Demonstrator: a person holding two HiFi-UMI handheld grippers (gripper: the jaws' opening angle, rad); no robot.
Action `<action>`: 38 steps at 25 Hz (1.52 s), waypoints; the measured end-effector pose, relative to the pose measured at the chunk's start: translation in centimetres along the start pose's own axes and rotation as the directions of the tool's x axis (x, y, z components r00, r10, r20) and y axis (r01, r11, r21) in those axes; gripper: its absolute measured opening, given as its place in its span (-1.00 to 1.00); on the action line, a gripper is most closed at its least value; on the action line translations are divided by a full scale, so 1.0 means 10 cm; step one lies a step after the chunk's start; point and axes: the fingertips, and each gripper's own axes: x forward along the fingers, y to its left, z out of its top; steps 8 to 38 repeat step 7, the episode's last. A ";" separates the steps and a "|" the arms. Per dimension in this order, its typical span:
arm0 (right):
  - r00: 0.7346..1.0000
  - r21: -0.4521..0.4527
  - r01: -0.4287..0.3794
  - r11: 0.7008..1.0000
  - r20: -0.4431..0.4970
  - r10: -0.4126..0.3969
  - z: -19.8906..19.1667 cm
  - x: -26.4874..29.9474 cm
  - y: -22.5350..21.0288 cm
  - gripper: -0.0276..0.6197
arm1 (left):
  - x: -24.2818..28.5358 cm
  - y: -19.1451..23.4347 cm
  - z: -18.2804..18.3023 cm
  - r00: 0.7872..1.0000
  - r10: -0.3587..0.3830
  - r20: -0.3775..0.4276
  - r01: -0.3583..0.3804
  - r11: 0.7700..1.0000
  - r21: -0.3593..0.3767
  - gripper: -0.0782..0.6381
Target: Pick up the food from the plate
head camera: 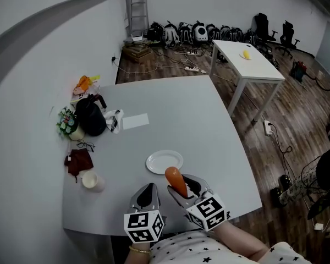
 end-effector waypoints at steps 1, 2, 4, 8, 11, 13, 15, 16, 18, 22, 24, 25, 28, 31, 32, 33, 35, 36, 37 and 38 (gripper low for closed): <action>1.000 -0.001 -0.001 1.000 0.000 0.001 0.00 0.01 0.00 -0.25 | 0.01 0.00 0.00 1.000 0.000 -0.001 0.000 1.000 0.001 -0.76; 1.000 -0.001 -0.003 1.000 0.001 0.003 0.01 0.02 -0.01 -0.25 | 0.02 0.01 0.00 1.000 0.000 -0.001 0.000 1.000 0.003 -0.76; 1.000 -0.002 -0.007 1.000 0.003 0.007 0.02 0.04 -0.01 -0.25 | 0.04 0.02 0.01 1.000 0.000 -0.002 0.000 1.000 0.004 -0.76; 1.000 -0.004 -0.012 1.000 0.009 0.012 0.04 0.07 0.00 -0.25 | 0.06 0.05 0.02 1.000 -0.002 -0.004 0.002 1.000 -0.001 -0.76; 1.000 -0.004 -0.012 1.000 0.009 0.012 0.04 0.07 0.00 -0.25 | 0.06 0.05 0.02 1.000 -0.002 -0.004 0.002 1.000 -0.001 -0.76; 1.000 -0.004 -0.012 1.000 0.009 0.012 0.04 0.07 0.00 -0.25 | 0.06 0.05 0.02 1.000 -0.002 -0.004 0.002 1.000 -0.001 -0.76; 1.000 -0.004 -0.012 1.000 0.009 0.012 0.04 0.07 0.00 -0.25 | 0.06 0.05 0.02 1.000 -0.002 -0.004 0.002 1.000 -0.001 -0.76; 1.000 -0.004 -0.012 1.000 0.009 0.012 0.04 0.07 0.00 -0.25 | 0.06 0.05 0.02 1.000 -0.002 -0.004 0.002 1.000 -0.001 -0.76; 1.000 -0.004 -0.012 1.000 0.009 0.012 0.04 0.07 0.00 -0.25 | 0.06 0.05 0.02 1.000 -0.002 -0.004 0.002 1.000 -0.001 -0.76; 1.000 -0.004 -0.012 1.000 0.009 0.012 0.04 0.07 0.00 -0.25 | 0.06 0.05 0.02 1.000 -0.002 -0.004 0.002 1.000 -0.001 -0.76; 1.000 -0.004 -0.012 1.000 0.009 0.012 0.04 0.07 0.00 -0.25 | 0.06 0.05 0.02 1.000 -0.002 -0.004 0.002 1.000 -0.001 -0.76; 1.000 -0.004 -0.012 1.000 0.009 0.012 0.04 0.07 0.00 -0.25 | 0.06 0.05 0.02 1.000 -0.002 -0.004 0.002 1.000 -0.001 -0.76; 1.000 -0.004 -0.012 1.000 0.009 0.012 0.04 0.07 0.00 -0.25 | 0.06 0.05 0.02 1.000 -0.002 -0.004 0.002 1.000 -0.001 -0.76; 1.000 -0.004 -0.012 1.000 0.009 0.012 0.04 0.07 0.00 -0.25 | 0.06 0.05 0.02 1.000 -0.002 -0.004 0.002 1.000 -0.001 -0.76; 1.000 -0.004 -0.012 1.000 0.009 0.012 0.04 0.07 0.00 -0.25 | 0.06 0.05 0.02 1.000 -0.002 -0.004 0.002 1.000 -0.001 -0.76; 1.000 -0.004 -0.012 1.000 0.009 0.012 0.04 0.07 0.00 -0.25 | 0.06 0.05 0.02 1.000 -0.002 -0.004 0.002 1.000 -0.001 -0.76; 1.000 -0.004 -0.012 1.000 0.009 0.012 0.04 0.07 0.00 -0.25 | 0.06 0.05 0.02 1.000 -0.002 -0.004 0.002 1.000 -0.001 -0.76; 1.000 -0.004 -0.012 1.000 0.009 0.012 0.04 0.07 0.00 -0.25 | 0.06 0.05 0.02 1.000 -0.002 -0.004 0.002 1.000 -0.001 -0.76; 1.000 -0.004 -0.012 1.000 0.009 0.012 0.04 0.07 0.00 -0.25 | 0.06 0.05 0.02 1.000 -0.002 -0.004 0.002 1.000 -0.001 -0.76; 1.000 -0.004 -0.012 1.000 0.009 0.012 0.04 0.07 0.00 -0.25 | 0.06 0.05 0.02 1.000 -0.002 -0.004 0.002 1.000 -0.001 -0.76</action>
